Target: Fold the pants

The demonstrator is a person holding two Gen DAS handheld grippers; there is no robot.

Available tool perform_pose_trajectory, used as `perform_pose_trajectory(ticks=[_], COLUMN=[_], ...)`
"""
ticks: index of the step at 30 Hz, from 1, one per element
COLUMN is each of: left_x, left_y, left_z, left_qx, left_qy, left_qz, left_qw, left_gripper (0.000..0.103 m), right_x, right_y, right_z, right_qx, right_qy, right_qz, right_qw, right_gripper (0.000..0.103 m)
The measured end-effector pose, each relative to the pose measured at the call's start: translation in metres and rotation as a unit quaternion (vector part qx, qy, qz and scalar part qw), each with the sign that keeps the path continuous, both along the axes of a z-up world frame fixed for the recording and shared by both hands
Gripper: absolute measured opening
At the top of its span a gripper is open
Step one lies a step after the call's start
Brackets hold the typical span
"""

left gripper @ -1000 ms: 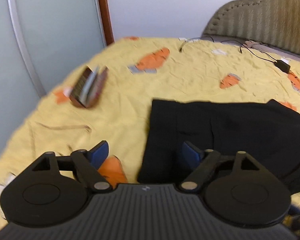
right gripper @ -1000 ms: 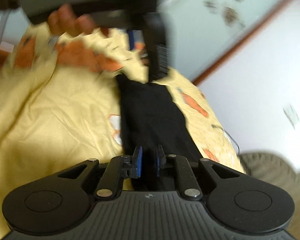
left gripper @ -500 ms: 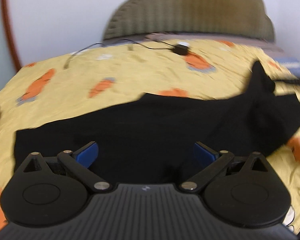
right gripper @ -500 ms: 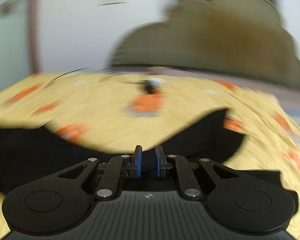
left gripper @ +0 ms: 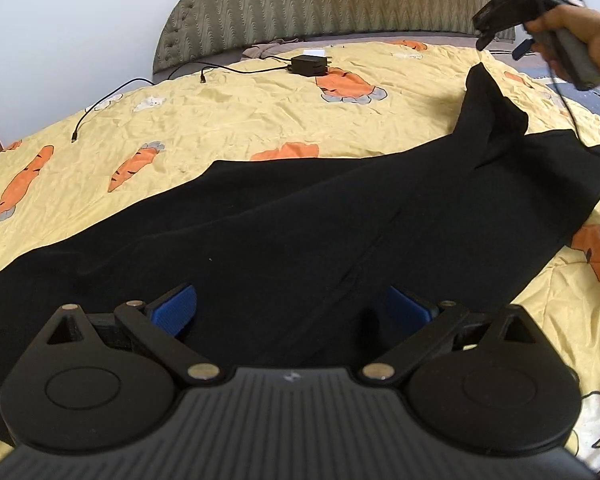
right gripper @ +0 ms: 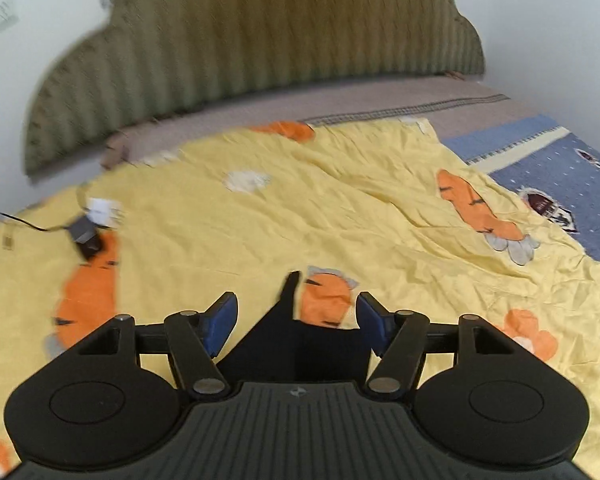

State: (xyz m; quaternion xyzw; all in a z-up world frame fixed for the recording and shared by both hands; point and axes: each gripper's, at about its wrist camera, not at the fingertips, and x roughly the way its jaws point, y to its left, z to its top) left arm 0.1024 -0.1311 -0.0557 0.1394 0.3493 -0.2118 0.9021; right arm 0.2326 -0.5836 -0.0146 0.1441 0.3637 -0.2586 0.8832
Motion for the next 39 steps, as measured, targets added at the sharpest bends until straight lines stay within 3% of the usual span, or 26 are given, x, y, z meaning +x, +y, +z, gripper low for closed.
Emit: perform_pose_trajectory(ticks=[5,8,10,12,17,23,26,30,35,39], left_x=[0.004,0.006,0.006,0.006,0.007,0.009,0.011,0.011,0.013,0.018], left_y=[0.0,-0.003,-0.005,-0.005,-0.005,-0.008,-0.014,-0.014,-0.007,-0.003], left_z=[-0.002,-0.003,-0.004,-0.003,-0.001,0.002,0.004,0.012,0.016,0.014], left_qx=[-0.011,-0.007,-0.004,-0.003,0.002,-0.009,0.0,-0.02,-0.033,-0.019], left_qy=[0.015,0.015,0.013,0.012,0.003,0.007,0.003,0.007,0.016,0.005], left_qz=[-0.013,-0.018,-0.02,-0.02,-0.02,-0.035,-0.043,-0.036,-0.032,-0.037], left_qw=[0.9997,0.9997,0.9997,0.9997,0.9998,0.9993,0.9991,0.9991,0.9988,0.9991], left_gripper=[0.102,0.102,0.103,0.103,0.103,0.103,0.103,0.103,0.103,0.103], right_x=[0.024,0.028,0.03,0.029,0.009,-0.04,-0.056,-0.045,-0.011,0.014], right_y=[-0.017,-0.021,-0.023,-0.021,-0.021,-0.029,-0.032,-0.034,-0.018,0.003], right_z=[-0.025,-0.035,-0.041,-0.04,-0.021,0.028,0.052,0.05,0.004,-0.021], right_qx=[0.023,0.044,0.066,0.063,0.066,0.077,0.069,0.09,0.115,0.079], right_qy=[0.025,0.025,0.022,0.018,-0.031,-0.131,-0.151,-0.104,-0.026,0.016], right_qz=[-0.016,-0.012,-0.008,-0.009,-0.003,-0.002,0.011,0.018,-0.001,-0.012], right_qw=[0.999,0.999,0.998,0.998,0.997,0.988,0.986,0.99,0.993,0.997], right_gripper=[0.064,0.043,0.019,0.014,0.011,0.007,0.007,0.008,0.011,0.012])
